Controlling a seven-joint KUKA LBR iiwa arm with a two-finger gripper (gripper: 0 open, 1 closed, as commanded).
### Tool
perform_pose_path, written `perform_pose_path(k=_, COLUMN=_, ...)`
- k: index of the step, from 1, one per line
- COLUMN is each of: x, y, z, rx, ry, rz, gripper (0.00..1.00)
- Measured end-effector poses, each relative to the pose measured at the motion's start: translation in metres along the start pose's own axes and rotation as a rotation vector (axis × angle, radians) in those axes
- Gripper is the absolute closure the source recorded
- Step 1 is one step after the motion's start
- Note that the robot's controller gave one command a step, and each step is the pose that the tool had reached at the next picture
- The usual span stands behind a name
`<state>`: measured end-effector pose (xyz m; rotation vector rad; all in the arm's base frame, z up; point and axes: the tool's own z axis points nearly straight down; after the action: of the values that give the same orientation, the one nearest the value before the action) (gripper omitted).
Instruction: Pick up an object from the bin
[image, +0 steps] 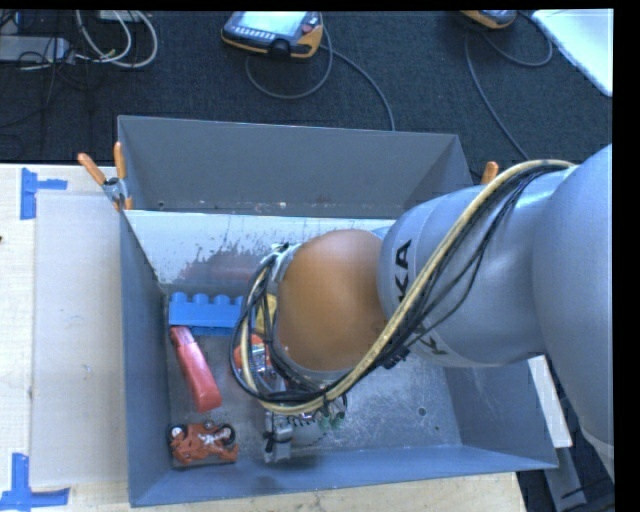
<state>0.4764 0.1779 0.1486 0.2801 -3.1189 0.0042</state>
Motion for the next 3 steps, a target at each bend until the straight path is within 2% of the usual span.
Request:
perform_pose_path(k=1, x=0.003, y=-0.019, z=0.018, rx=-0.002, ry=-0.003, rz=0.078, gripper=0.0)
perform_pose_path(k=2, x=-0.005, y=-0.043, z=0.034, rx=-0.002, ry=-0.001, rz=-0.108, gripper=0.0)
perform_pose_path(k=3, x=-0.023, y=-0.078, z=0.044, rx=-0.003, ry=-0.005, rz=-0.04, gripper=0.0)
